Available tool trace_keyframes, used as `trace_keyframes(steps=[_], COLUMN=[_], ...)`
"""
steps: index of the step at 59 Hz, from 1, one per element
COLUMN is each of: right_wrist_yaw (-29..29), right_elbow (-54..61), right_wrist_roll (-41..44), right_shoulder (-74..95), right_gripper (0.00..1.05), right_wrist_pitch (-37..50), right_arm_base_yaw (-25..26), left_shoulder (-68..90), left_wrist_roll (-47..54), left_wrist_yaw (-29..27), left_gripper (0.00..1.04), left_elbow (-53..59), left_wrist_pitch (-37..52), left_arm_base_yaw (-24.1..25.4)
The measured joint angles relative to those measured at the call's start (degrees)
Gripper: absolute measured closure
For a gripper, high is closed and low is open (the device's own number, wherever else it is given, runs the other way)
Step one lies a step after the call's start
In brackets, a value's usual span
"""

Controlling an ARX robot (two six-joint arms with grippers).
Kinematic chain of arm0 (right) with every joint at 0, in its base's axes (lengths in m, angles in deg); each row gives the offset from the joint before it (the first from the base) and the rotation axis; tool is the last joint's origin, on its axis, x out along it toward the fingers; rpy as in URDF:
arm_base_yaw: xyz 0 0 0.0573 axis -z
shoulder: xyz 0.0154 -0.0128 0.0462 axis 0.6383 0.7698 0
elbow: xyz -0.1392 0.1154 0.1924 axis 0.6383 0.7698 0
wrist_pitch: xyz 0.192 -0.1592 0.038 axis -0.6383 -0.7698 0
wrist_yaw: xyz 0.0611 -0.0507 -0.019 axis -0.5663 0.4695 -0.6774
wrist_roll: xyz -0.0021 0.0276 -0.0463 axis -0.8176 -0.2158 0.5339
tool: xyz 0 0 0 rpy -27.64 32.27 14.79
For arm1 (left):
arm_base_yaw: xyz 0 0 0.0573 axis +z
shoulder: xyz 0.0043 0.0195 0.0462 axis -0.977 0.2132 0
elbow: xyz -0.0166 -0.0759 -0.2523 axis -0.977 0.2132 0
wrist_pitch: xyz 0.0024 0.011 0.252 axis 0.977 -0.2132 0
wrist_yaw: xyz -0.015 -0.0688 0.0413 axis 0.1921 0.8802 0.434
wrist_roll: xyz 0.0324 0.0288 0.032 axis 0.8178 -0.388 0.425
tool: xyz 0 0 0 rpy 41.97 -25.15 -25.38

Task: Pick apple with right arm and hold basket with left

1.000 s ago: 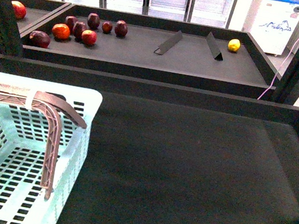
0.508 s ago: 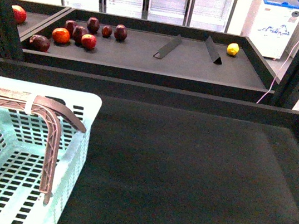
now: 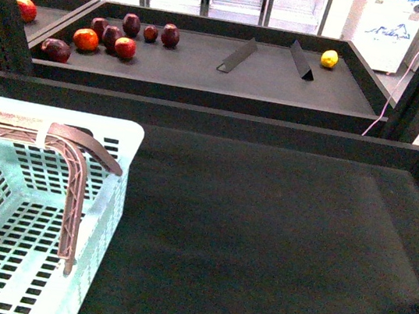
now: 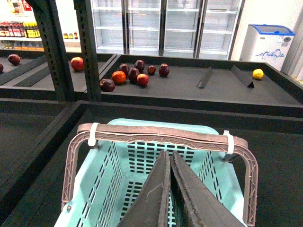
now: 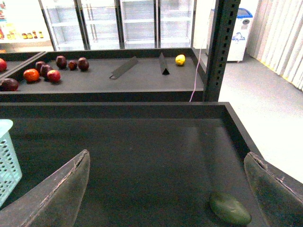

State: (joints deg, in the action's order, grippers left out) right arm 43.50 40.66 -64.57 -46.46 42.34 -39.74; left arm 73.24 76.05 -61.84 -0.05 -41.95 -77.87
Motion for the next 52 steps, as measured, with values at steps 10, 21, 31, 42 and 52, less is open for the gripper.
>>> trace_keyframes(steps=[10,21,31,42,52], right_wrist_yaw=[0.0,-0.02,0.0,0.0,0.0], right_elbow=[0.0,0.0,0.0,0.0,0.0], right_wrist_roll=[0.0,0.0,0.0,0.0,0.0], right_shoulder=[0.0,0.0,0.0,0.0,0.0], right_gripper=[0.09,0.09,0.09,0.09,0.09], right_wrist_pitch=[0.0,0.0,0.0,0.0,0.0], right_arm_base_yaw=[0.0,0.02,0.0,0.02,0.02], left_shoulder=[0.0,0.0,0.0,0.0,0.0], left_wrist_roll=[0.0,-0.04,0.0,-0.02,0.0], left_wrist_yaw=[0.0,0.0,0.0,0.0,-0.02], left_gripper=[1.01,1.01,0.71,0.37,0.07], left_elbow=[0.0,0.0,0.0,0.0,0.0], left_wrist_pitch=[0.0,0.0,0.0,0.0,0.0], left_arm_base_yaw=[0.0,0.0,0.0,0.0,0.0])
